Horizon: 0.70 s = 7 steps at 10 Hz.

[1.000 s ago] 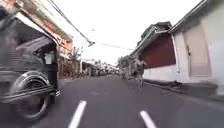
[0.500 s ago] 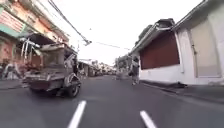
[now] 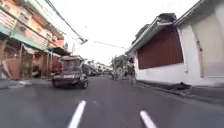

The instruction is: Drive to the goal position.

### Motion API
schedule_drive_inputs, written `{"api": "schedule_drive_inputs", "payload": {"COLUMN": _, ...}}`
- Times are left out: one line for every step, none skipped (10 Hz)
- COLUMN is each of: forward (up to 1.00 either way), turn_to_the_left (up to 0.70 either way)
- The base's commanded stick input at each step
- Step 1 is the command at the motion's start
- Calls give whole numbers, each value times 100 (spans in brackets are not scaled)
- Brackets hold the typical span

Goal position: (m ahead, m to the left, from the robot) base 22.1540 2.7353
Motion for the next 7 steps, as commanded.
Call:
{"api": "schedule_drive_inputs", "payload": {"forward": 100, "turn_to_the_left": 0}}
{"api": "schedule_drive_inputs", "payload": {"forward": 100, "turn_to_the_left": 0}}
{"api": "schedule_drive_inputs", "payload": {"forward": 100, "turn_to_the_left": 0}}
{"api": "schedule_drive_inputs", "payload": {"forward": 100, "turn_to_the_left": 0}}
{"api": "schedule_drive_inputs", "payload": {"forward": 100, "turn_to_the_left": 0}}
{"api": "schedule_drive_inputs", "payload": {"forward": 100, "turn_to_the_left": 0}}
{"api": "schedule_drive_inputs", "payload": {"forward": 100, "turn_to_the_left": 0}}
